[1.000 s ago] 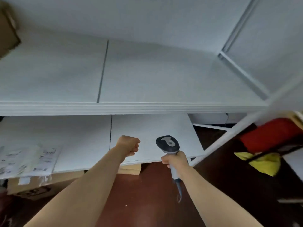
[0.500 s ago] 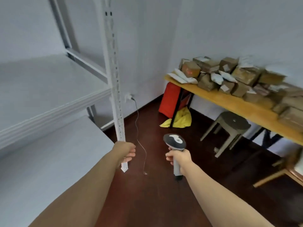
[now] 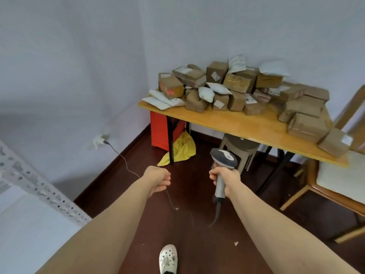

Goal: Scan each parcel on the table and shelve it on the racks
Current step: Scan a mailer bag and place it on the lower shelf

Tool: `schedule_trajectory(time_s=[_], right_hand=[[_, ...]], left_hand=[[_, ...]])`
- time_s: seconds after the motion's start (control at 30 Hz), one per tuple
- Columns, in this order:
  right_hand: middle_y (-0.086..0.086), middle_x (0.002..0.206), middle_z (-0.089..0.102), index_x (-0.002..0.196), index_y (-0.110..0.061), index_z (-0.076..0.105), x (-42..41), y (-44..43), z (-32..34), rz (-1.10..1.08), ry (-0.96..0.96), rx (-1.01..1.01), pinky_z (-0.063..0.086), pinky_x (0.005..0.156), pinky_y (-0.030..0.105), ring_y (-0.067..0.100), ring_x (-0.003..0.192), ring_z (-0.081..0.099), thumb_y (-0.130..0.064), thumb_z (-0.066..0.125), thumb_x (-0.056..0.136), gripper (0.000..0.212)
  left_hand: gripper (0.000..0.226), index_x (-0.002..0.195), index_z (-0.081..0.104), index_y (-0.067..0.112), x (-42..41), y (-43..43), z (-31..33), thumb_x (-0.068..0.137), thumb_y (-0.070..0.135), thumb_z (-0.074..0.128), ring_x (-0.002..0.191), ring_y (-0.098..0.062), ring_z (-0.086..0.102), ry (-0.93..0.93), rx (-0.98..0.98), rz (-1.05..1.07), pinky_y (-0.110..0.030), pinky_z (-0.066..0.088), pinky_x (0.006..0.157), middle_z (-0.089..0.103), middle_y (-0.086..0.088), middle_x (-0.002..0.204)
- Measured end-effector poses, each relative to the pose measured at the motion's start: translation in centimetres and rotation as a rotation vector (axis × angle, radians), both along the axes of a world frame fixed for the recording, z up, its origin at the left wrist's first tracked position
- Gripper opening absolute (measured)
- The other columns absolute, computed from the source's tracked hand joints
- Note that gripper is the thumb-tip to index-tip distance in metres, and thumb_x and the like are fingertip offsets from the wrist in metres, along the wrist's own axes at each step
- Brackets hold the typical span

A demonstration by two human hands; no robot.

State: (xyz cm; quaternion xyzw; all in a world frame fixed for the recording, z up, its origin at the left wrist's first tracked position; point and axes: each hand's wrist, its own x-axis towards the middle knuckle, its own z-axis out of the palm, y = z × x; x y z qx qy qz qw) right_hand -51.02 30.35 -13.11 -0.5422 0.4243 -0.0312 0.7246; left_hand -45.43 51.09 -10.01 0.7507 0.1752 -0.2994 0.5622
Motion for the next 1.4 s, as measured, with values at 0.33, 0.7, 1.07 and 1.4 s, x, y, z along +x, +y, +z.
schedule_trajectory(time_s=[0.33,0.7,1.07,1.4], right_hand=[[0.012,0.071,0.065,0.091,-0.004,0.063,16.1,-7.7,2.7,-0.043,-0.04,0.056,0.044,0.052,0.028,0.017,0.052,0.058,0.009,0.064,0.08,0.017],[0.012,0.072,0.065,0.086,-0.005,0.061,30.2,-19.8,1.3,-0.053,-0.008,0.033,0.045,0.05,0.027,0.019,0.055,0.06,0.008,0.062,0.082,0.013],[0.015,0.079,0.067,0.087,-0.006,0.066,40.7,-33.8,1.5,-0.025,-0.01,0.104,0.047,0.052,0.027,0.019,0.059,0.061,0.01,0.067,0.077,0.019],[0.014,0.079,0.07,0.088,-0.006,0.068,44.1,-36.4,0.5,-0.028,0.019,0.151,0.051,0.06,0.031,0.018,0.058,0.064,0.006,0.07,0.076,0.017]], left_hand=[[0.009,0.096,0.059,0.001,19.6,-9.8,2.4,0.094,0.006,0.052,0.073,-0.017,0.06,-0.073,-0.025,-0.127,-0.028,0.053,0.069,0.062,-0.01,0.085],[0.015,0.108,0.058,0.003,34.2,-22.5,1.3,0.094,0.005,0.056,0.075,-0.019,0.06,-0.12,-0.021,-0.142,-0.028,0.05,0.066,0.062,-0.01,0.084],[0.084,0.153,0.015,0.017,44.7,-39.1,-0.4,0.088,0.036,0.066,0.147,-0.025,0.011,-0.887,0.781,-0.825,-0.036,0.019,0.117,0.014,-0.005,0.16],[0.07,0.154,0.009,0.025,49.5,-43.7,-2.9,0.098,0.008,0.046,0.148,-0.027,0.008,-1.085,1.111,-1.19,-0.04,0.008,0.12,0.008,-0.009,0.161]])
